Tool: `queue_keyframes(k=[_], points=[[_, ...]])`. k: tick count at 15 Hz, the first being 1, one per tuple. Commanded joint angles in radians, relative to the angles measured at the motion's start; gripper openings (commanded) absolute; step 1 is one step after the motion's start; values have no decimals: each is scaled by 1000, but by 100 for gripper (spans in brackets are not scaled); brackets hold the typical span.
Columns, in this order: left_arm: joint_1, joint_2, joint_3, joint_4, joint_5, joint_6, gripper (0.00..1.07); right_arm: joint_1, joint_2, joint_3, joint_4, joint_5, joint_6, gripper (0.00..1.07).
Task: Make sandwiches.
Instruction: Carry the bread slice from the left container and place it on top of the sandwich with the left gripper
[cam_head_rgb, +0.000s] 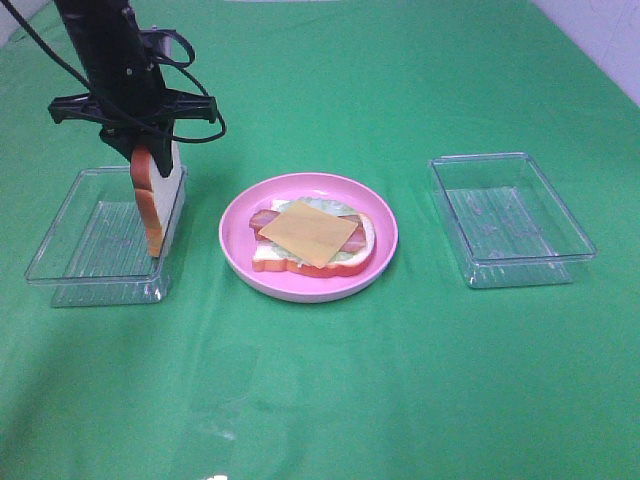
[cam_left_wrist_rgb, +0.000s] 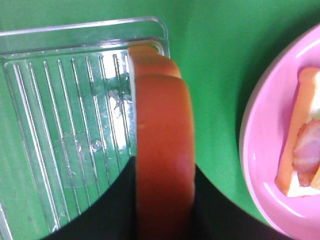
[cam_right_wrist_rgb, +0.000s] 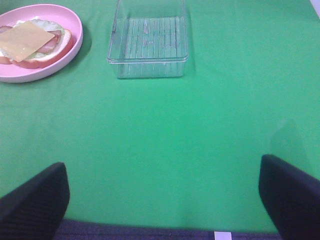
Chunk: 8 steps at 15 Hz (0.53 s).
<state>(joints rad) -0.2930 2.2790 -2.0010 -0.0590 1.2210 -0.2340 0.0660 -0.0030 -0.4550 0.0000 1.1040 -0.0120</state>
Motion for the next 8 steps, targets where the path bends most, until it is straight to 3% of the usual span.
queue_keyframes(k=[1, 8], points=[[-3, 4, 8, -3, 31, -6, 8, -7, -32, 0, 0, -3, -7, 98], [-3, -62, -52, -4, 98, -50, 9, -7, -32, 0, 0, -3, -7, 98]])
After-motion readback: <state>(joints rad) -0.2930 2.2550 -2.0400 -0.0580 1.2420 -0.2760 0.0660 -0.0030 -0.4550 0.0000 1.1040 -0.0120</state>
